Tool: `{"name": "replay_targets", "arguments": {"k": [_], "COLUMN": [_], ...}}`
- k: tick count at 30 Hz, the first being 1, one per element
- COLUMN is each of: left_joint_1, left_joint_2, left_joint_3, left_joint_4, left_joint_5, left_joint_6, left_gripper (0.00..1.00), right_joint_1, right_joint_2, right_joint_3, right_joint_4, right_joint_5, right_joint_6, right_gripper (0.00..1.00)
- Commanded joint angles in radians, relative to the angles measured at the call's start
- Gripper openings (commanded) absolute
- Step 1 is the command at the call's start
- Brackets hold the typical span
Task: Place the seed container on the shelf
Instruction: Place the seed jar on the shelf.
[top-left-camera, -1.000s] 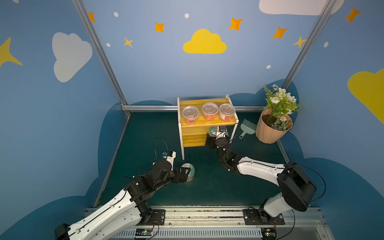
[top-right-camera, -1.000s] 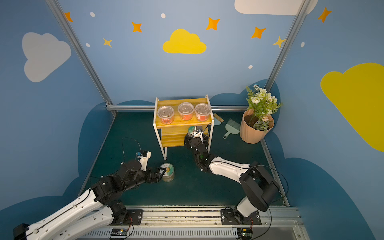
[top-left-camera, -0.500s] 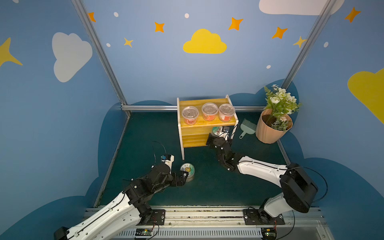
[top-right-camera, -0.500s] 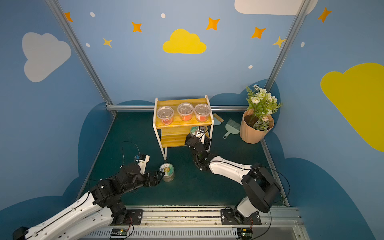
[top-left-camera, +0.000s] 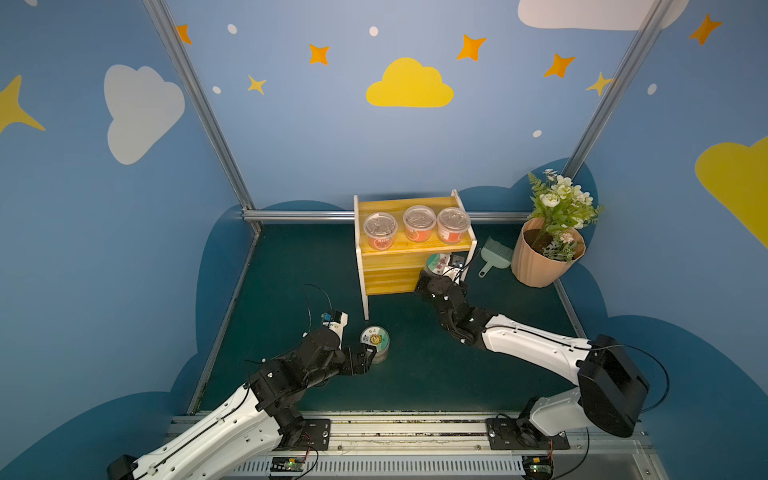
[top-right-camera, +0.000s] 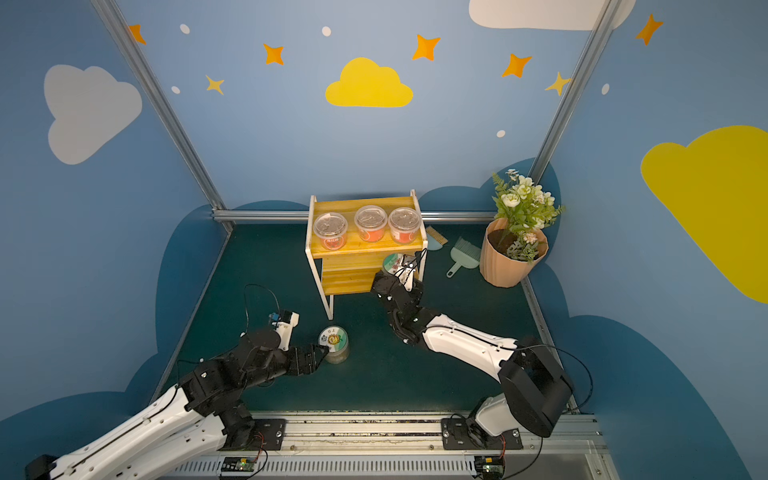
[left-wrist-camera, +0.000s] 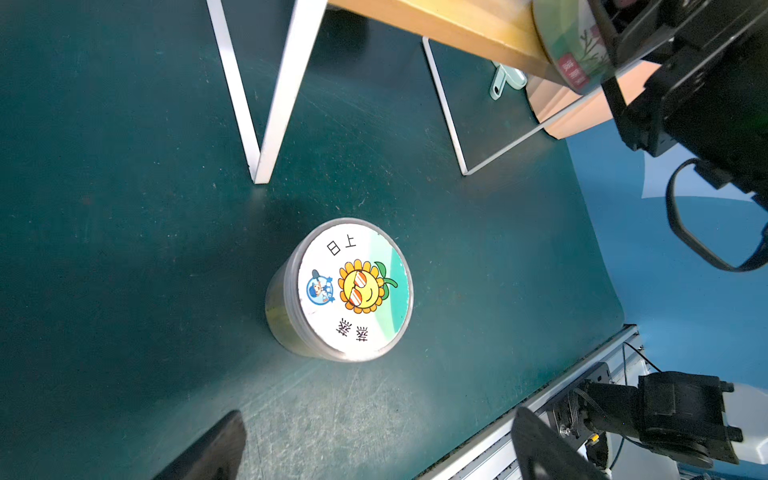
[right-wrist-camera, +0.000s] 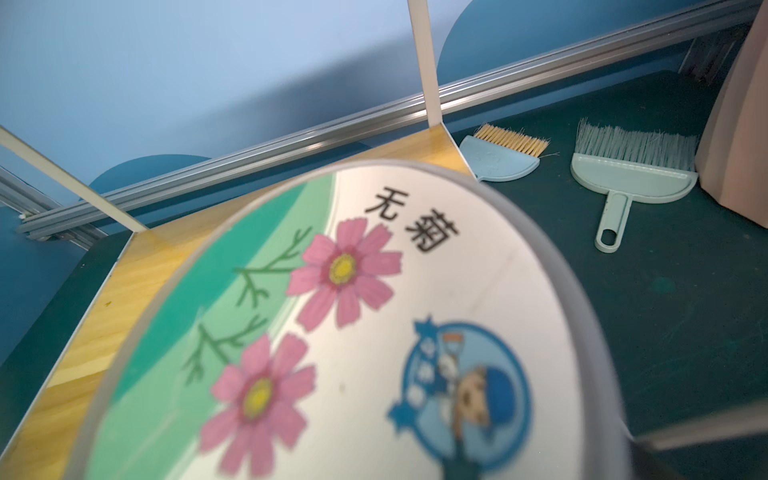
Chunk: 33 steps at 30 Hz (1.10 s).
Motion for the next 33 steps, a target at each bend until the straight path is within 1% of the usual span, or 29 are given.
{"name": "replay_targets", "arguments": {"k": [1, 7, 9, 12, 19, 21, 25, 30, 33], "left_joint_1": [0.003, 0.004, 0.003, 0.004, 0.003, 0.003, 0.003, 0.002, 0.002], "left_joint_2": [-0.016, -0.037, -0.041, -0.043, -0.038, -0.037, -0.043, -0.052, -0.057], "left_joint_3": [-0.003, -0.007, -0.006, -0.003, -0.002, -0.004, -0.013, -0.022, -0.023], "left_joint_4": [-0.020, -0.029, -0.033, -0.034, -0.029, -0.030, -0.029, -0.028, -0.032], "left_joint_5": [0.010, 0.004, 0.002, 0.000, 0.003, 0.005, 0.005, 0.007, 0.005], "left_joint_6": [-0.005, -0.013, -0.013, -0.012, -0.013, -0.015, -0.019, -0.022, -0.024], "left_gripper": [1.00, 1.00, 1.00, 1.00, 1.00, 1.00, 1.00, 1.00, 1.00], "right_joint_1": [0.003, -0.010, -0.013, -0.015, -0.028, -0.029, -0.030, -0.014, -0.004], "right_joint_2": [-0.030, -0.019, -0.006, 0.016, 0.057, 0.067, 0.068, 0.030, 0.007], "right_joint_3": [0.026, 0.041, 0.051, 0.082, 0.114, 0.113, 0.106, 0.073, 0.034], "right_joint_4": [-0.112, -0.076, -0.037, -0.021, -0.004, 0.000, -0.011, -0.052, -0.015], "right_joint_5": [-0.001, -0.038, -0.051, -0.052, -0.069, -0.073, -0.079, -0.054, -0.057], "right_joint_6": [0.034, 0.005, -0.029, -0.065, -0.066, -0.066, -0.039, 0.036, 0.048], "right_gripper": [0.98, 0.97, 0.94, 0.92, 0.88, 0.88, 0.94, 0.95, 0.95]}}
